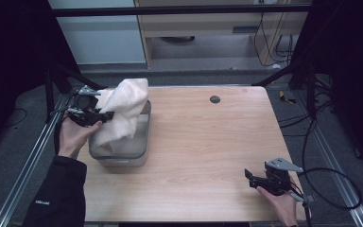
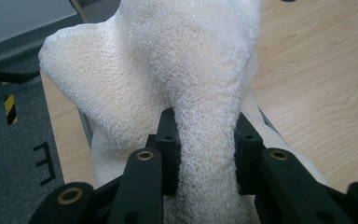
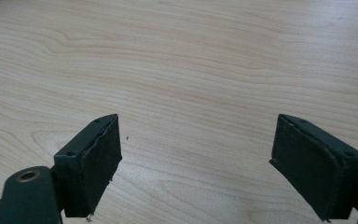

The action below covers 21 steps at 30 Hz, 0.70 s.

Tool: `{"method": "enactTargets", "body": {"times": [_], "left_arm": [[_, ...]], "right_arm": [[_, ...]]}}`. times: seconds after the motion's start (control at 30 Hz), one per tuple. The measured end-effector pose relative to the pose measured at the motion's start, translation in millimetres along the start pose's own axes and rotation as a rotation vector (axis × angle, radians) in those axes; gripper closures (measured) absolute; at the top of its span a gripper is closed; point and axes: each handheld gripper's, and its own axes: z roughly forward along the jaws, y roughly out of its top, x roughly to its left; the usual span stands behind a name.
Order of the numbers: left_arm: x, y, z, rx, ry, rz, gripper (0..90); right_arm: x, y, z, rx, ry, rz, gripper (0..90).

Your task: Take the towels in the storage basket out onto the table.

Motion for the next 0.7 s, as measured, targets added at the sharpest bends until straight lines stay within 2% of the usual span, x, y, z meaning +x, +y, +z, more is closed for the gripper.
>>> {"method": "enactTargets", "body": {"times": [0.23,0.7], "left_arm": [[-9.5,7.0,-15.8,-0.026,-0.017,0.024,69.6],[-34.2,19.3,-29.1,-0.058,-0.069,0.068,69.5]], "right_arm": [[0.1,0.1,-0.2,0.0,0.0,0.0,15.5],[-0.2,0.3,-0.8,-0.005,0.001,0.004,15.5]]}}
